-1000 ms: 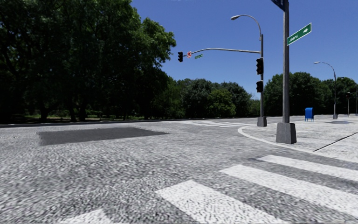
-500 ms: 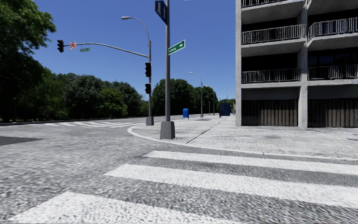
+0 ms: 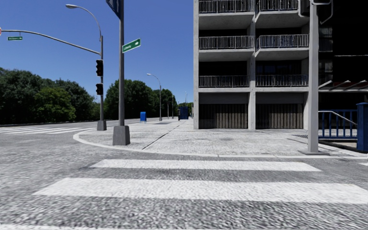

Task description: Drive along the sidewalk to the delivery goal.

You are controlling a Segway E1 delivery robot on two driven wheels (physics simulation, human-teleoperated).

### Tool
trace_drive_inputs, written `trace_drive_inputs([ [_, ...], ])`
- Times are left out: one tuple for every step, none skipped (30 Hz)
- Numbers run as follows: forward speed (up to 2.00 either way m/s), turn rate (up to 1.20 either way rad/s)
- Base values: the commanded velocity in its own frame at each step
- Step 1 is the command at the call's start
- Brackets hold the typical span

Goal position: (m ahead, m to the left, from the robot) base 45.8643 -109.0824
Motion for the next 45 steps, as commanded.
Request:
trace_drive_inputs([
  [2.0,0.0],
  [2.0,0.0],
  [2.0,0.0],
  [2.0,0.0],
  [2.0,0.0],
  [2.0,0.0],
  [2.0,0.0],
  [2.0,0.0],
  [2.0,0.0],
  [2.0,0.0],
  [2.0,0.0],
  [2.0,0.0],
  [2.0,0.0],
  [2.0,0.0],
  [2.0,0.0],
  [2.0,0.0],
  [2.0,0.0],
  [2.0,0.0],
  [2.0,0.0],
  [2.0,0.0],
  [2.0,0.0],
  [2.0,0.0],
  [2.0,0.0],
  [2.0,0.0],
  [2.0,-0.02],
  [2.0,-0.77],
  [2.0,-1.2],
  [2.0,-1.2],
  [2.0,-1.2],
  [2.0,-1.2],
  [2.0,-1.19],
  [2.0,-0.06],
  [2.0,-0.06],
  [2.0,0.0],
  [2.0,0.0],
  [2.0,0.0],
  [2.0,0.0],
  [2.0,0.0],
  [2.0,0.0],
  [2.0,0.0],
  [2.0,0.0],
  [2.0,0.0],
  [2.0,0.0],
  [2.0,0.0],
  [2.0,0.0],
])
